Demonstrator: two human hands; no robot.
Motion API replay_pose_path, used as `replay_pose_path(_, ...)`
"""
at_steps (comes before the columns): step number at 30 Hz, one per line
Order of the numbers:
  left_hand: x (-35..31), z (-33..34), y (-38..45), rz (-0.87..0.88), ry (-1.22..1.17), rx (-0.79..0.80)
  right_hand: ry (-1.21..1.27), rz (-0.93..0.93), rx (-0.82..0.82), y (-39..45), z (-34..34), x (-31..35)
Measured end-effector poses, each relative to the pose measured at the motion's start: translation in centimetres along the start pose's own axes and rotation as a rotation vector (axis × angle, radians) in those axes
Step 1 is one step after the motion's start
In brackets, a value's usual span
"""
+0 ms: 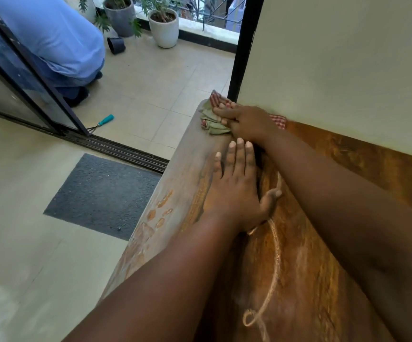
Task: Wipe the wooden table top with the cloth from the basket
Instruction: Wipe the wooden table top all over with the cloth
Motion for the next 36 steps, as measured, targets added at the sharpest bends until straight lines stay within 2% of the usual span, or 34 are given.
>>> replay_pose_path(3,-0.1,-0.1,0.0,0.010,-0.009,0.012,-0.052,-0.072,0.051,-1.4,-0.4,-1.2)
replay_pose_path(5,-0.1,-0.2,-0.1,0.012,-0.015,0.014,-0.036,-0.081,0.015,-3.1,-1.1,-2.7)
replay_pose_path(10,0.0,-0.1,0.0,0.031,-0.008,0.025,-0.093,0.057,0.000,-5.1,-2.5,-7.0)
replay_pose_path(13,-0.1,-0.1,0.1,0.032,-0.007,0.026,-0.131,0.117,-0.109,-4.5,-1.7,-5.4)
replay_pose_path(17,0.0,0.1,0.1,-0.001,0.010,0.032,-0.218,-0.020,-0.083,-2.9,0.0,-1.2)
replay_pose_path(24,0.0,-0.1,0.1,0.013,0.018,0.036,-0.118,-0.114,-0.007,-4.0,-0.7,-2.0)
replay_pose_path(29,0.0,0.0,0.0,0.028,0.006,0.043,-0.096,0.054,-0.113,-7.3,-2.1,-6.5)
replay_pose_path(32,0.0,0.1,0.1,0.029,0.025,0.055,-0.148,0.179,-0.180,-7.0,-1.8,-6.5)
replay_pose_path(36,0.1,0.5,0.3,0.022,0.039,0.065,-0.172,0.209,-0.143,-6.3,-1.6,-5.9)
Point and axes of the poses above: each hand's wrist, its own y-axis towards the middle knuckle, its own z-axis out of the palm, x = y × z, the point moved 5 cm from there along y, towards the middle knuckle, and after that the axes turned 5 degrees about z, right-handed, at the moved point
